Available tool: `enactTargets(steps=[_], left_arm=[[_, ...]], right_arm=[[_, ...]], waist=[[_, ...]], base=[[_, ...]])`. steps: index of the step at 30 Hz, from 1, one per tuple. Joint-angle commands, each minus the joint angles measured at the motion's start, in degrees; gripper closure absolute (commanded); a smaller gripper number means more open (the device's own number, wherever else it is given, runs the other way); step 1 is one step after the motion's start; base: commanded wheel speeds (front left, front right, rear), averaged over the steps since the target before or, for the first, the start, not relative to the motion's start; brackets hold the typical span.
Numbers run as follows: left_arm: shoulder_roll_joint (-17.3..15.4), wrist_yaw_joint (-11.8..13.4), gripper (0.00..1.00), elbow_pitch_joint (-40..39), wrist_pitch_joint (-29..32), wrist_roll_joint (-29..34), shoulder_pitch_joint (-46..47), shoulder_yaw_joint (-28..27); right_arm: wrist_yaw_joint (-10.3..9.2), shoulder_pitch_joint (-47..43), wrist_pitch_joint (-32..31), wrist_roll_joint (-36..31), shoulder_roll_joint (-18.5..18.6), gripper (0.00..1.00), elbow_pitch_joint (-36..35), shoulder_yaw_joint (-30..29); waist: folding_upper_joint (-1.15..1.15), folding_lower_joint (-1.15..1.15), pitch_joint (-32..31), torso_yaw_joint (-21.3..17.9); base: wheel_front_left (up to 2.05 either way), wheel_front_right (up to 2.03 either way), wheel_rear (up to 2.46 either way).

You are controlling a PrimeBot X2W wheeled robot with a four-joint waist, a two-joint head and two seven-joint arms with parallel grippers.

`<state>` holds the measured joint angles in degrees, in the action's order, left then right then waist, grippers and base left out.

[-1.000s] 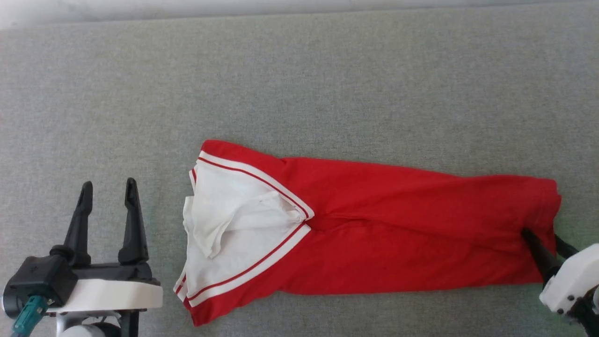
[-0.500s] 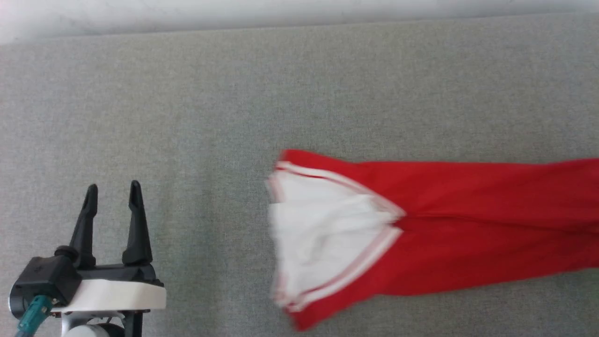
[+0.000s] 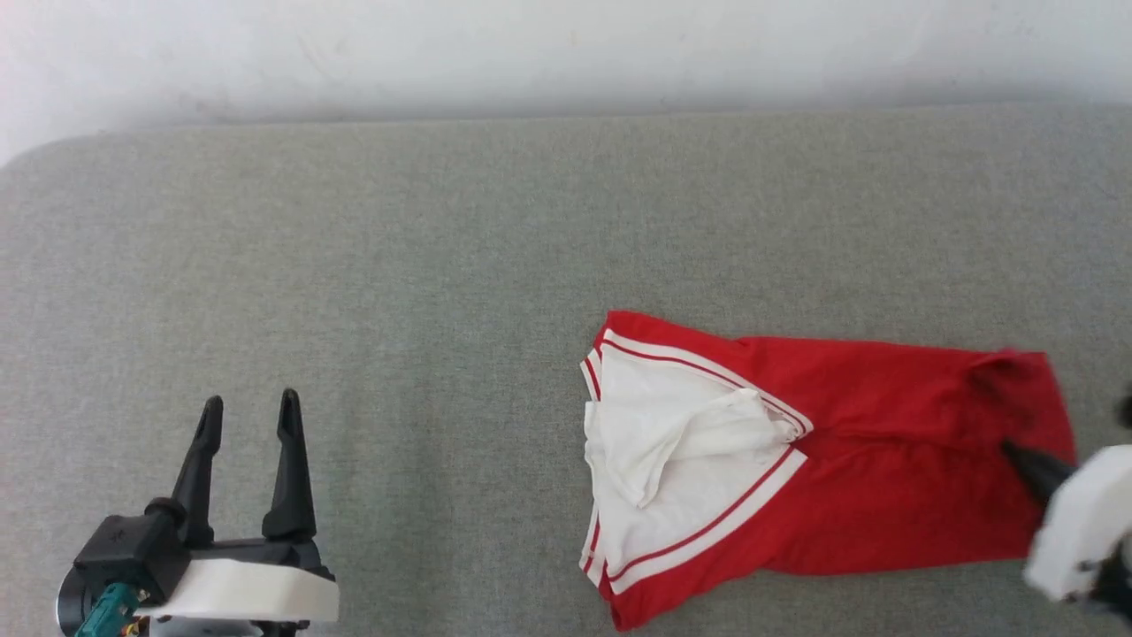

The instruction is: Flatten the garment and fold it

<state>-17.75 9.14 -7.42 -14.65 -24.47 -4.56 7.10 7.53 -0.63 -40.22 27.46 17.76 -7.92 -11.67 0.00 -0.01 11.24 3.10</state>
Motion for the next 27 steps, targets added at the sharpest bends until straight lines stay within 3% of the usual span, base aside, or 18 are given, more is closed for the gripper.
enactTargets(steps=[1, 8, 14, 19, 27], left_arm=[[0.12, -0.16, 0.0, 0.15, -0.11, -0.32, -0.4, 0.02], [0.26, -0.1, 0.0, 0.32, -0.08, -0.61, -0.4, 0.43], [0.84, -0.49, 0.0, 0.8, -0.06, -0.97, 0.43, 1.29], [1.66, -1.0, 0.0, 1.64, -0.13, -1.32, 1.63, 1.75], [3.07, -1.86, 0.0, 3.33, -0.25, -1.57, 3.16, 2.03]], right_arm=[[-0.04, -0.64, -1.01, 0.91, -0.18, 1.0, -1.28, 2.3], [-0.04, 3.52, -4.7, 6.8, -2.9, 1.0, -8.03, 17.68], [-0.04, 10.65, -4.93, 8.66, -3.75, 1.0, -8.64, 28.71], [-0.04, 15.71, -3.78, 6.66, -4.43, 1.0, -4.52, 33.07], [-0.04, 19.6, -1.35, 1.25, -7.69, 1.0, 9.77, 35.56]], waist=[[0.0, 0.01, -1.38, 0.58], [0.0, 0.01, -1.76, 0.65], [0.0, 0.01, -0.59, 1.55], [0.0, 0.01, 0.85, 3.12], [0.0, 0.01, 2.38, 5.53]], base=[[0.0, 0.0, 0.0], [0.0, 0.0, 0.0], [0.0, 0.0, 0.0], [0.0, 0.0, 0.0], [0.0, 0.0, 0.0]])
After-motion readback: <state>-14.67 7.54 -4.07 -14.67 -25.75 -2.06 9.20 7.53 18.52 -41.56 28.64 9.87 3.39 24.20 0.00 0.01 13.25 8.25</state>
